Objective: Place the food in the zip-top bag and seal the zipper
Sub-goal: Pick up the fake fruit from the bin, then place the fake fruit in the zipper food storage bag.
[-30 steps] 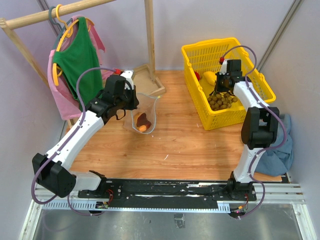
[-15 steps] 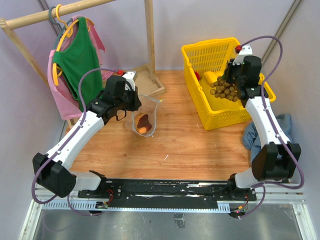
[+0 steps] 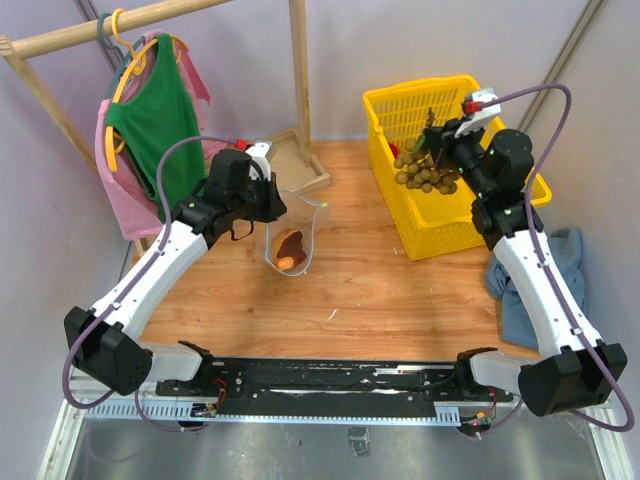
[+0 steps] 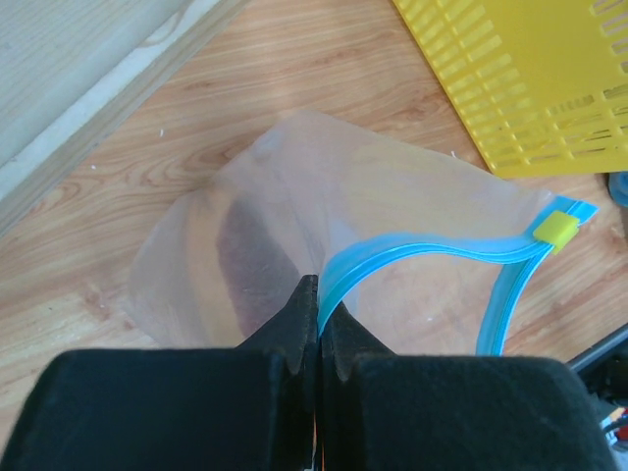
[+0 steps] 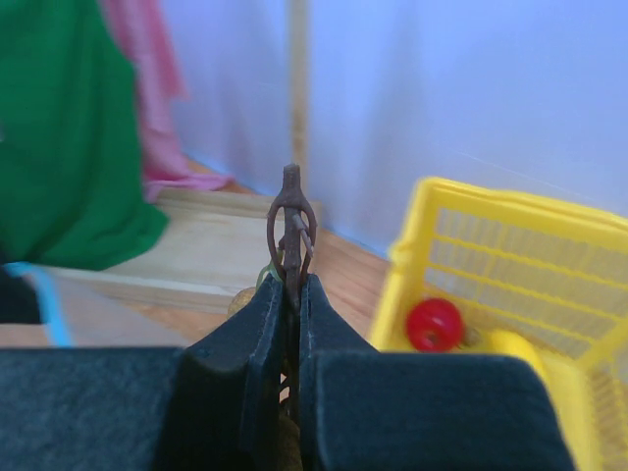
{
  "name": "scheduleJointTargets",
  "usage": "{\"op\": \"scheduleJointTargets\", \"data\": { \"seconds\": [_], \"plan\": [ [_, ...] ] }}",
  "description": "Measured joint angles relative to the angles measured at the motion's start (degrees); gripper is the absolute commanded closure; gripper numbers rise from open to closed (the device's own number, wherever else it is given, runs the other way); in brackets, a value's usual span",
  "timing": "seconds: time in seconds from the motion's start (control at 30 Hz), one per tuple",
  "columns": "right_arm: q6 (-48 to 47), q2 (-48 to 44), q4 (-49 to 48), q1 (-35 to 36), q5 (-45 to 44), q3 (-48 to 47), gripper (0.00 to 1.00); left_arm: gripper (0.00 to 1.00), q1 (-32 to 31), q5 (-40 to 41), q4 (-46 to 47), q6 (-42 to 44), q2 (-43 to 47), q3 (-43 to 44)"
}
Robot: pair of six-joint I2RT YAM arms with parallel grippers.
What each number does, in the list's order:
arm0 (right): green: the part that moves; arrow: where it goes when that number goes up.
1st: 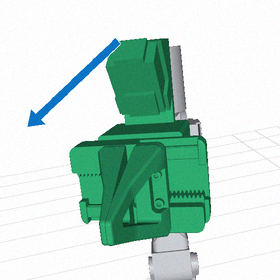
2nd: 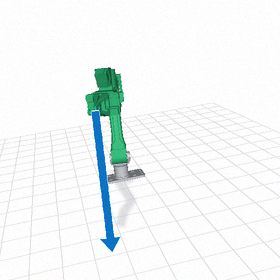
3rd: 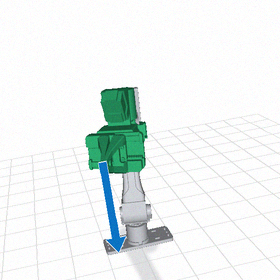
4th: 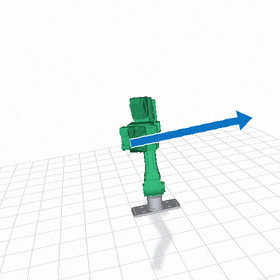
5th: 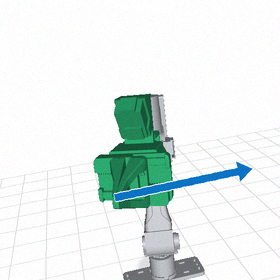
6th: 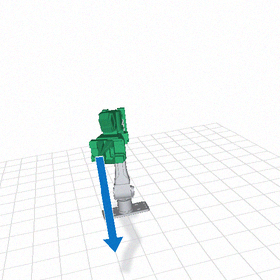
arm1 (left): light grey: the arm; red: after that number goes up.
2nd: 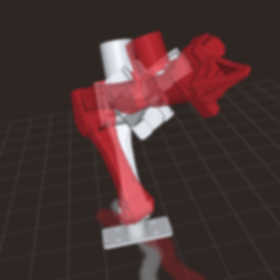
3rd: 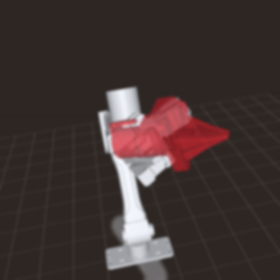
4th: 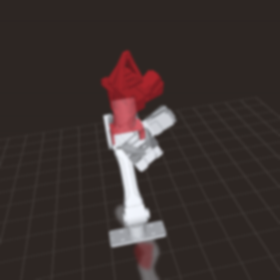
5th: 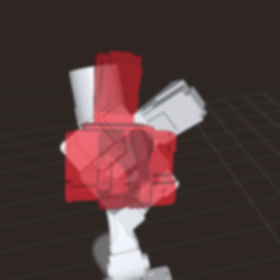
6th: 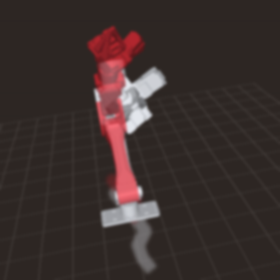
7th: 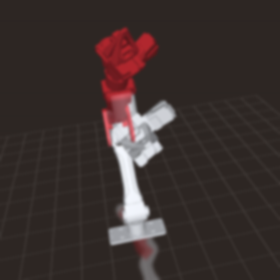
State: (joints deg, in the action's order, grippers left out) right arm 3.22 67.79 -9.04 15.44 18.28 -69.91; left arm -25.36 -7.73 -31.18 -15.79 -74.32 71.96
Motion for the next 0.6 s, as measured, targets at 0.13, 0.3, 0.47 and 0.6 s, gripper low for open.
{"op": "scheduleJointTargets", "data": {
  "seconds": [0.13, 0.3, 0.47, 0.6],
  "plan": [
    [0.9, -1.5, -5.8, 5.5, 6.4, 2.8, 0.99, 1.00, -1.6, 0.0, -0.8, -1.2, 0.0, 0.0],
    [1.9, -1.5, -13.9, 12.6, 15.9, 4.9, 0.99, 1.00, -4.5, -0.3, -0.9, -2.1, 0.0, 0.1],
    [4.0, -1.0, -22.8, 17.3, 24.9, 7.6, 0.99, 1.00, -5.9, -0.7, -0.9, -2.8, 0.0, 0.1],
    [6.2, 0.3, -31.0, 20.0, 30.8, 10.2, 0.99, 1.00, -6.5, -1.7, -0.6, -3.0, 0.0, 0.0]
  ]
}}
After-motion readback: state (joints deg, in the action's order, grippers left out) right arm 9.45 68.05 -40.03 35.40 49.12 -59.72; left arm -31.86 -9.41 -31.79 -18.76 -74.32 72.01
